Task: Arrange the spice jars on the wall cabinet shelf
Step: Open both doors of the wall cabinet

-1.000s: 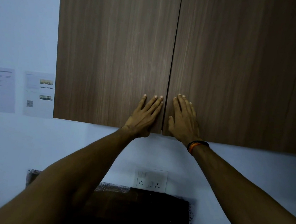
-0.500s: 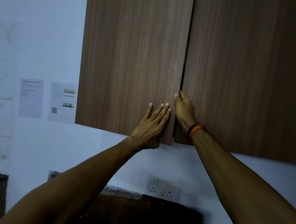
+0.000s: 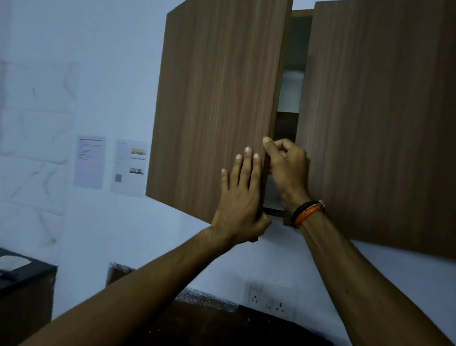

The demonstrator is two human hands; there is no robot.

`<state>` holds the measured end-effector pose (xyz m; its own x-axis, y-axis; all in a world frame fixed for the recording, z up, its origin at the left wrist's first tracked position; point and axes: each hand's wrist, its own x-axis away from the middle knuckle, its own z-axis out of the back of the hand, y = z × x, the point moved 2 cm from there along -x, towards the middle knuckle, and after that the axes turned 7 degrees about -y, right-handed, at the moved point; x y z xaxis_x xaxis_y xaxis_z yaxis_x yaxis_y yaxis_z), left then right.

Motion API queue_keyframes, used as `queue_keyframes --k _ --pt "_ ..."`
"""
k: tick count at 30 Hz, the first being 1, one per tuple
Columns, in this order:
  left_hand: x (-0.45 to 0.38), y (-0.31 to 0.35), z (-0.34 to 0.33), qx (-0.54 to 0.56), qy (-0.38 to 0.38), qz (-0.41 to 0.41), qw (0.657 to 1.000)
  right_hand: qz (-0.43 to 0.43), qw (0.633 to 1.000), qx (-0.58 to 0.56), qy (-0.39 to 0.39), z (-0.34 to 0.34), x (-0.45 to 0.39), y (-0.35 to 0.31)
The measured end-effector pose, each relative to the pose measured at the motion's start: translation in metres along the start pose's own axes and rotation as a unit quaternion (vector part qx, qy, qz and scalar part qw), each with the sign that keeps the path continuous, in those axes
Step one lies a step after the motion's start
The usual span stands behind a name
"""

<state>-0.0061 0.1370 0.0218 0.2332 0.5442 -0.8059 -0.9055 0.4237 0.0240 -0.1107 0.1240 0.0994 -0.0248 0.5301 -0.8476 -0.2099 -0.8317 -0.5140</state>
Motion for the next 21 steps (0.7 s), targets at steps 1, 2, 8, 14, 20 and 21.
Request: queue_keyframes --k 1,2,8,14,20,21 --pt "0.008 -0.002 0.009 0.007 0.004 -0.007 1.000 0.017 1.000 0.000 -0.001 -0.004 0.002 -0.007" --pt "0.014 -0.005 0.019 0.015 0.004 -0.016 1.000 0.034 0.999 -0.001 -0.003 -0.009 0.003 -0.015" --pt "0.053 -0.019 0.076 0.023 0.023 -0.061 0.998 0.120 0.988 -0.068 -0.064 -0.043 0.000 -0.072" --pt "0.087 -0.035 0.134 -0.044 0.053 -0.060 0.996 0.134 0.968 -0.190 -0.094 -0.095 0.008 -0.104" --pt "0.118 -0.055 0.174 -0.116 0.078 -0.025 0.990 0.131 0.935 -0.277 -0.176 -0.146 0.015 -0.126" --pt "0.124 -0.061 0.181 -0.124 0.087 -0.012 0.988 0.142 0.934 -0.269 -0.189 -0.155 0.016 -0.131"
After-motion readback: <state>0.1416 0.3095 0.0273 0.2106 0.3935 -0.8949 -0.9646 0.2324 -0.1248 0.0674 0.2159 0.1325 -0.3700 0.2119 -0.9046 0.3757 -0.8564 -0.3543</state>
